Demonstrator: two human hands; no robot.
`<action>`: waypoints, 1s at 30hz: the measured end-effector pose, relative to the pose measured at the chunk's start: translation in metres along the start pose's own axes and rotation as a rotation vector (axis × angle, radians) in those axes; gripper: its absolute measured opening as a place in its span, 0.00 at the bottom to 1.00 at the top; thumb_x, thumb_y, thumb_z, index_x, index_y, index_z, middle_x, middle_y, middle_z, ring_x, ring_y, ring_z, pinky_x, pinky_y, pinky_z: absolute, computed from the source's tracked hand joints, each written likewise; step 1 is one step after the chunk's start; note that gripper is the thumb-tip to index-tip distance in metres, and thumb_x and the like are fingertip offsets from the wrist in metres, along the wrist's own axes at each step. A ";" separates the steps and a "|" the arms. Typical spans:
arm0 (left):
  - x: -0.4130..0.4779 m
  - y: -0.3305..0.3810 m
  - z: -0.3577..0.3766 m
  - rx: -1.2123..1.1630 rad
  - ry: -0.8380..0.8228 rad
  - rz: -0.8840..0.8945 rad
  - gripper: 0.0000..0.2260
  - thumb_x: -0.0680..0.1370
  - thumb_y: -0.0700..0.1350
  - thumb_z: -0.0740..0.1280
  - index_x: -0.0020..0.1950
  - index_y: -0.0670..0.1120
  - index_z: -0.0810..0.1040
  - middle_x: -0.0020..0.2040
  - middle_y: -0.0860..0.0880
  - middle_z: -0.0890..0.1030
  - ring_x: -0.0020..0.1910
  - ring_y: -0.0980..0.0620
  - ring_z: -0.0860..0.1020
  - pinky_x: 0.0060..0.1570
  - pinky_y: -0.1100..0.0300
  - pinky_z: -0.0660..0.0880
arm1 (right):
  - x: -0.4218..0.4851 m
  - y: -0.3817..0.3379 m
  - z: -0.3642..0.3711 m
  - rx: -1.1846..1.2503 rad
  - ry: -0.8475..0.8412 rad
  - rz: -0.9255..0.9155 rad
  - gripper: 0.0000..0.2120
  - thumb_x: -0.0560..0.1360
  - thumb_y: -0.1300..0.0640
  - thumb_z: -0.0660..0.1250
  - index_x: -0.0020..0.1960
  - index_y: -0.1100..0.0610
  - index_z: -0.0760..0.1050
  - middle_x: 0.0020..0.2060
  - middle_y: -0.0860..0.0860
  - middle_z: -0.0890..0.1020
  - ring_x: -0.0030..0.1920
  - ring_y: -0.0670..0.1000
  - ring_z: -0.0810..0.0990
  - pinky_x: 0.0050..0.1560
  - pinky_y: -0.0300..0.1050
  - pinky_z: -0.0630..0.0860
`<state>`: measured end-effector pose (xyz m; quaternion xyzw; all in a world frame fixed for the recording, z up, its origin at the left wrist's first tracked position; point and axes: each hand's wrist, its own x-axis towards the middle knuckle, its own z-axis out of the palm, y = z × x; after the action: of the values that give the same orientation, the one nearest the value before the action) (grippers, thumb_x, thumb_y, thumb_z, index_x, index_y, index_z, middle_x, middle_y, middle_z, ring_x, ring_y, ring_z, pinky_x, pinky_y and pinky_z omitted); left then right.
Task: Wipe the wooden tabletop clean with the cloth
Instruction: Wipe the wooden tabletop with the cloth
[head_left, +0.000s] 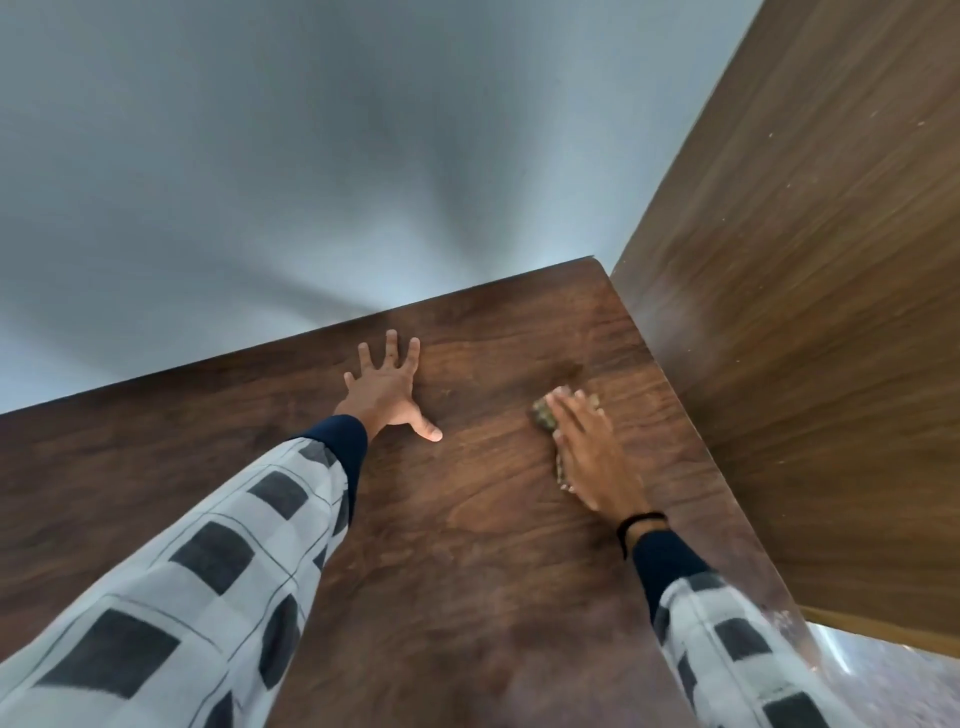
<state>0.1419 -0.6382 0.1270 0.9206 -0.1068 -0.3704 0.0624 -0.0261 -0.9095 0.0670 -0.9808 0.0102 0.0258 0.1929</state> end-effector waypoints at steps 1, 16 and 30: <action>-0.001 0.000 -0.001 0.003 -0.001 -0.002 0.69 0.59 0.62 0.83 0.80 0.56 0.32 0.78 0.50 0.27 0.76 0.35 0.30 0.72 0.30 0.42 | 0.016 0.004 0.001 0.001 0.031 0.079 0.26 0.83 0.51 0.46 0.79 0.56 0.61 0.79 0.54 0.62 0.79 0.57 0.58 0.77 0.58 0.58; 0.001 0.000 0.001 0.005 0.001 -0.013 0.69 0.58 0.62 0.83 0.80 0.57 0.33 0.78 0.50 0.27 0.76 0.35 0.30 0.73 0.31 0.43 | 0.012 -0.026 0.009 0.006 0.071 0.192 0.25 0.83 0.54 0.48 0.79 0.56 0.61 0.79 0.54 0.62 0.79 0.58 0.57 0.77 0.60 0.60; 0.000 -0.002 0.001 0.012 0.008 -0.012 0.69 0.58 0.63 0.82 0.80 0.57 0.33 0.78 0.51 0.27 0.77 0.35 0.31 0.73 0.30 0.44 | -0.061 -0.039 0.013 0.067 -0.098 -0.015 0.26 0.84 0.48 0.42 0.82 0.48 0.51 0.81 0.44 0.50 0.80 0.45 0.41 0.80 0.49 0.45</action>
<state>0.1411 -0.6363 0.1263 0.9230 -0.1034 -0.3665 0.0552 -0.0867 -0.8678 0.0726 -0.9714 -0.0058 0.0721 0.2260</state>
